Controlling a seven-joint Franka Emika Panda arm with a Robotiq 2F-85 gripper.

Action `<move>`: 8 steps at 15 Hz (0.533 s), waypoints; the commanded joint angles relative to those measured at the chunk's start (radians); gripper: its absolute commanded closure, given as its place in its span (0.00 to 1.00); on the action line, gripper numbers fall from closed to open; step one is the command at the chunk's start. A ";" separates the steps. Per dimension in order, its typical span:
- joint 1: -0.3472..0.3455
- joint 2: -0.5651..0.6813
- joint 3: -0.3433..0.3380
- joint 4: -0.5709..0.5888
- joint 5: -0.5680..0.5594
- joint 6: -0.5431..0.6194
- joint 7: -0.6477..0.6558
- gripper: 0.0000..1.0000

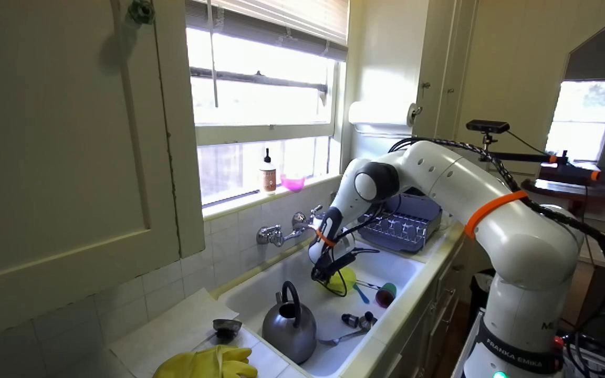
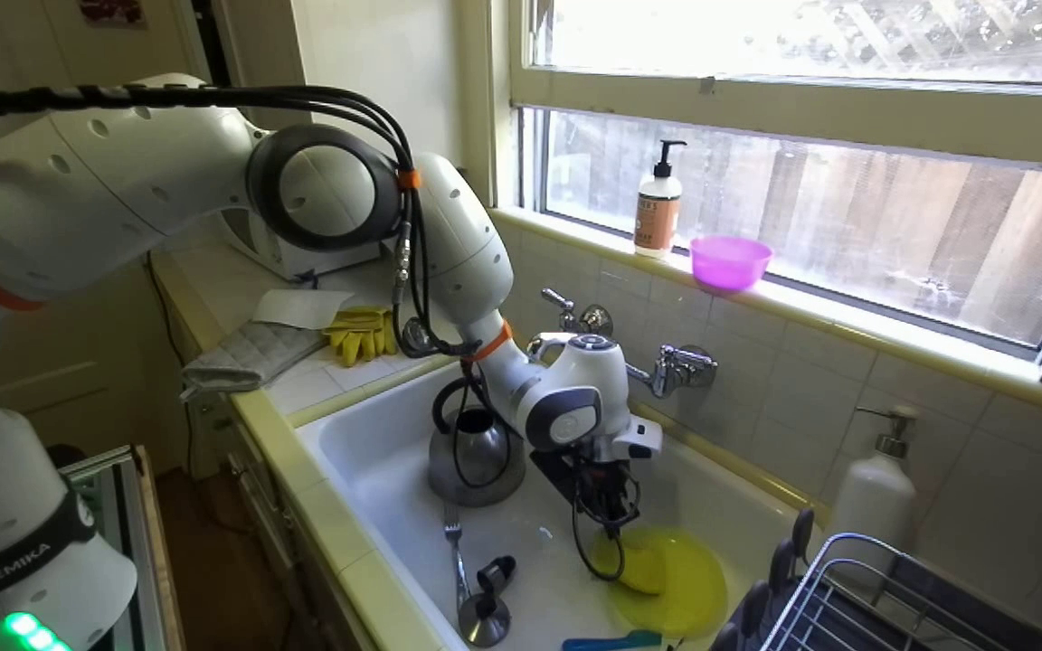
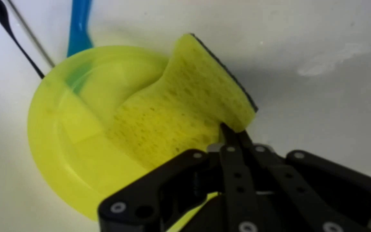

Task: Move the kettle to the left side of the sink then use the yellow sponge to wipe the yellow plate.

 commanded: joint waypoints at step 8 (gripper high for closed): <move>0.006 -0.018 0.003 -0.027 -0.036 0.006 -0.005 0.99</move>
